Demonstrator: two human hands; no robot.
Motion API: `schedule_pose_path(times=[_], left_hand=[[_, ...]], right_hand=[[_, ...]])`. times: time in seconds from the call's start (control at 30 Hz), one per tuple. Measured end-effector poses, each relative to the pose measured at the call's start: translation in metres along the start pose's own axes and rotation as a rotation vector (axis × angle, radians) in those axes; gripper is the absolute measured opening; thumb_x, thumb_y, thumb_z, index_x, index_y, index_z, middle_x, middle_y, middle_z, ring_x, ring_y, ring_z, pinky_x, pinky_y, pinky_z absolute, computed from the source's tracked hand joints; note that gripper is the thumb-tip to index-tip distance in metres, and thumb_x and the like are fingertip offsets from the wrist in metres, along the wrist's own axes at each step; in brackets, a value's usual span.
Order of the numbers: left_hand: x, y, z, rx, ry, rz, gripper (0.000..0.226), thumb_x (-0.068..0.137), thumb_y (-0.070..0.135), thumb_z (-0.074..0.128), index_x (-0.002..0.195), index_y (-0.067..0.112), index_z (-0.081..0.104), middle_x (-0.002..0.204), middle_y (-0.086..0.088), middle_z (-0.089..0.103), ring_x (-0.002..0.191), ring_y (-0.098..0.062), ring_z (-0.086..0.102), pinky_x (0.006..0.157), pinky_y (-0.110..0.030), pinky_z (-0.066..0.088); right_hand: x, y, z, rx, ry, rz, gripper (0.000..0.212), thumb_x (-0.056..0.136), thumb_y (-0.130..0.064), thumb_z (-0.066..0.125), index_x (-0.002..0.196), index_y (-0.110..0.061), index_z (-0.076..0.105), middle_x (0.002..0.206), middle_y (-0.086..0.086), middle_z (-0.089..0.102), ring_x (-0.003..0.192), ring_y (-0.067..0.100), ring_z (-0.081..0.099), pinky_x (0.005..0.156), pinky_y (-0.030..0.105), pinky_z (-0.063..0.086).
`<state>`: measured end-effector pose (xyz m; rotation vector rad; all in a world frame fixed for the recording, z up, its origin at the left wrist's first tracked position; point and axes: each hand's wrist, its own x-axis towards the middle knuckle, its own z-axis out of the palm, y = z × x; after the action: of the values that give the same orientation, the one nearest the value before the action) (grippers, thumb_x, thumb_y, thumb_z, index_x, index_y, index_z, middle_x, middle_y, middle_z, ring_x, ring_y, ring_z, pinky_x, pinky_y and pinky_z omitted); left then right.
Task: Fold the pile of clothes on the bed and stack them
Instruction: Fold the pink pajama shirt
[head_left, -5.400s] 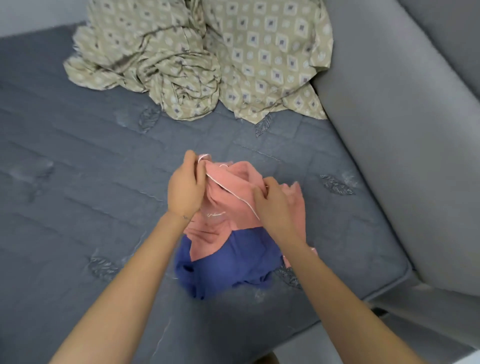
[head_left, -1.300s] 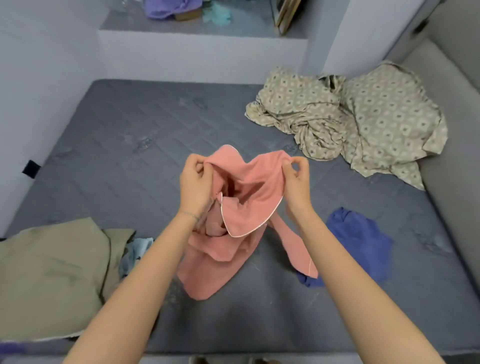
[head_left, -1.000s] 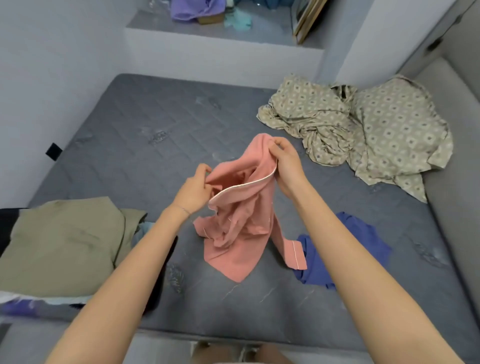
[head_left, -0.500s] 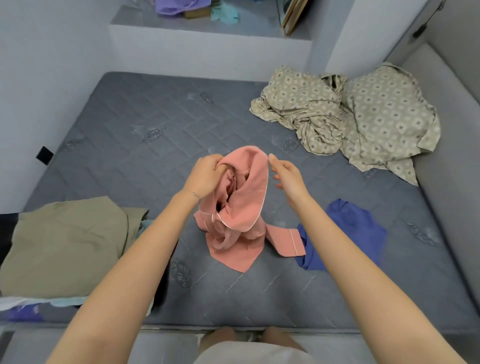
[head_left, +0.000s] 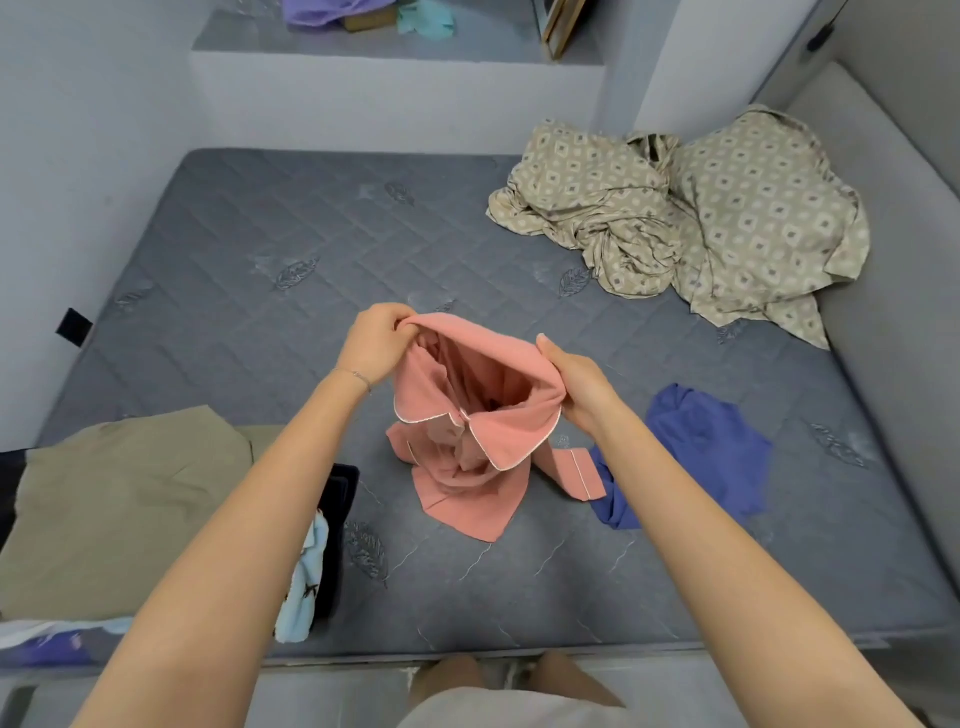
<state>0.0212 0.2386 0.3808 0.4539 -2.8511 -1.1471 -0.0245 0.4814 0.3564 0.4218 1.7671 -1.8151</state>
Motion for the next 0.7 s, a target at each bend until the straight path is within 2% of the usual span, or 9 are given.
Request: schedule_pose_path(times=[0.1,0.17,0.23,0.33,0.4,0.47,0.53,0.63,0.7], left_hand=[[0.002,-0.007,0.004,0.011,-0.025,-0.037,0.023,0.087,0.008,0.053,0.07,0.017,0.066,0.071,-0.003,0.061,0.076,-0.022,0.052,0.072,-0.034,0.041],[0.003,-0.012,0.008,0.001,-0.02,-0.066,0.022,0.087,0.014,0.053,0.073,0.015,0.07,0.073,-0.006,0.062,0.076,-0.024,0.052,0.07,-0.034,0.04],[0.004,-0.015,0.011,-0.008,-0.013,-0.092,0.022,0.086,0.019,0.053,0.069,0.018,0.067,0.069,-0.005,0.058,0.075,-0.025,0.051,0.065,-0.032,0.035],[0.008,-0.017,0.015,-0.034,0.016,-0.118,0.02,0.09,0.012,0.053,0.075,0.016,0.064,0.079,-0.008,0.061,0.083,-0.027,0.054,0.068,-0.03,0.033],[0.011,-0.018,0.017,-0.079,0.037,-0.133,0.017,0.091,0.009,0.053,0.087,0.011,0.069,0.09,-0.007,0.064,0.088,-0.022,0.054,0.072,-0.027,0.034],[0.014,-0.019,0.02,-0.108,0.03,-0.142,0.018,0.092,0.008,0.05,0.095,0.008,0.068,0.098,-0.005,0.064,0.092,-0.02,0.053,0.075,-0.025,0.035],[0.015,-0.019,0.024,-0.126,0.016,-0.137,0.016,0.093,0.006,0.048,0.096,0.01,0.063,0.102,-0.005,0.062,0.094,-0.02,0.052,0.076,-0.025,0.034],[0.014,-0.023,0.031,-0.209,0.03,-0.188,0.007,0.096,0.011,0.047,0.094,0.014,0.052,0.099,-0.003,0.058,0.093,-0.02,0.05,0.075,-0.029,0.034],[0.013,-0.03,0.032,-0.276,0.029,-0.251,0.003,0.097,0.015,0.048,0.094,0.015,0.049,0.091,0.001,0.055,0.089,-0.018,0.048,0.069,-0.031,0.035]], right_hand=[[-0.002,0.001,-0.002,0.002,-0.055,-0.023,0.025,0.094,-0.03,0.064,0.099,-0.006,0.063,0.082,0.012,0.06,0.068,0.02,0.056,0.056,0.025,0.05],[-0.006,0.004,-0.006,-0.067,-0.13,-0.094,0.023,0.092,-0.025,0.067,0.109,-0.013,0.057,0.083,0.004,0.057,0.067,0.015,0.054,0.054,0.019,0.048],[-0.01,0.007,-0.01,-0.333,-0.179,-0.175,0.046,0.084,-0.021,0.076,0.123,-0.023,0.053,0.094,-0.002,0.052,0.074,0.008,0.054,0.061,0.011,0.045],[-0.002,0.016,-0.016,-0.707,-0.216,-0.348,0.063,0.072,-0.018,0.086,0.125,-0.032,0.054,0.121,0.001,0.048,0.102,0.005,0.049,0.077,-0.001,0.034],[0.002,0.023,-0.02,-0.881,-0.297,-0.417,0.074,0.071,-0.015,0.086,0.134,-0.03,0.052,0.127,0.003,0.047,0.113,0.006,0.043,0.089,0.004,0.03],[0.005,0.031,-0.021,-1.028,-0.371,-0.439,0.073,0.072,-0.01,0.082,0.137,-0.025,0.053,0.121,0.0,0.056,0.108,0.006,0.048,0.088,0.01,0.034],[0.005,0.037,-0.017,-1.07,-0.381,-0.407,0.047,0.076,-0.007,0.077,0.12,-0.016,0.066,0.101,-0.002,0.066,0.091,0.009,0.055,0.077,0.018,0.042],[0.005,0.037,-0.006,-0.94,-0.32,-0.394,0.004,0.083,-0.01,0.073,0.087,-0.007,0.074,0.077,0.009,0.067,0.071,0.01,0.053,0.064,0.026,0.039],[0.009,0.031,-0.005,-0.846,-0.276,-0.385,0.013,0.085,-0.015,0.073,0.074,-0.009,0.07,0.067,0.007,0.062,0.062,0.007,0.046,0.061,0.027,0.035]])
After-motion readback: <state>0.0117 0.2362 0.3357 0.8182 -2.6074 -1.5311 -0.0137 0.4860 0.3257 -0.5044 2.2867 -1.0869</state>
